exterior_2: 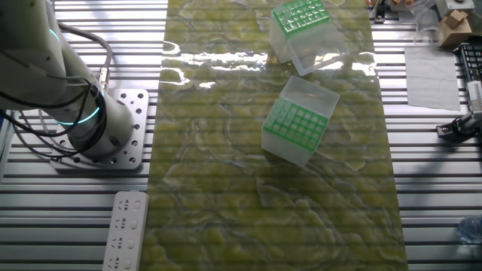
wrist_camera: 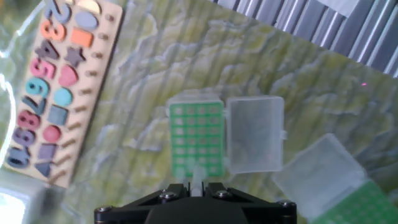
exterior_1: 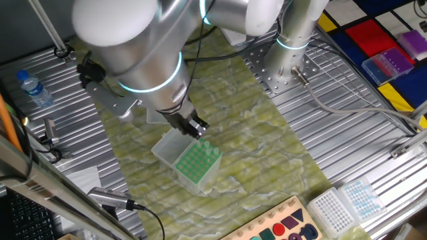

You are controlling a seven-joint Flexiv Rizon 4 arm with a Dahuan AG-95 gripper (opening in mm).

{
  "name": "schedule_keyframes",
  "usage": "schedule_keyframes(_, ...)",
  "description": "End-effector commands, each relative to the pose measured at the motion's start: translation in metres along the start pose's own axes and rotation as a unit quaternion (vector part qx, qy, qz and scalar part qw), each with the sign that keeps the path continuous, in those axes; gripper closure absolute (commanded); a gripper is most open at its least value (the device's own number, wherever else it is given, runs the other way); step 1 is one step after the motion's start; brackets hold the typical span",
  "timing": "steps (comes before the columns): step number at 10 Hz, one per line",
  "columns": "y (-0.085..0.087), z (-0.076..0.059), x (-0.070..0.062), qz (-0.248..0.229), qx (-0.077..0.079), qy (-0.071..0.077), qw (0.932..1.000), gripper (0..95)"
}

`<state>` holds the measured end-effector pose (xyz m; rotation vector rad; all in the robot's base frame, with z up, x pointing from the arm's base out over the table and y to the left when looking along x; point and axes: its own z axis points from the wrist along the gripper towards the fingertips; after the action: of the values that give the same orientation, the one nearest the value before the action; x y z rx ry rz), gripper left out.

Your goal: Transfer all large pipette tips from one holder to another

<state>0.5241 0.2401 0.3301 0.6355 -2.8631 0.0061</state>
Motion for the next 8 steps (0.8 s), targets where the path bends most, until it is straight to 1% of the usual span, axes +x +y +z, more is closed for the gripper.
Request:
schedule_keyframes(1, -0.033, 0.001, 0.016, -0.082, 0.041, 0.002, 0.9958, 95.0)
schedule_keyframes(2, -0.049, 0.004, 0.023, -0.099, 0.048, 0.007, 0.9939, 95.0)
schedule_keyframes(3, -0.062, 0.008, 0.028, -0.119, 0.06, 0.016, 0.991, 95.0)
schedule_keyframes(4, -0.08, 0.014, 0.037, -0.147, 0.071, 0.024, 0.9863, 95.0)
schedule_keyframes(6, -0.103, 0.024, 0.05, -0.179, 0.087, 0.036, 0.9793, 95.0)
schedule_keyframes(7, -0.11, 0.028, 0.054, -0.19, 0.09, 0.038, 0.9769, 95.0)
schedule_keyframes(8, -0.12, 0.034, 0.06, -0.203, 0.099, 0.042, 0.9731, 95.0)
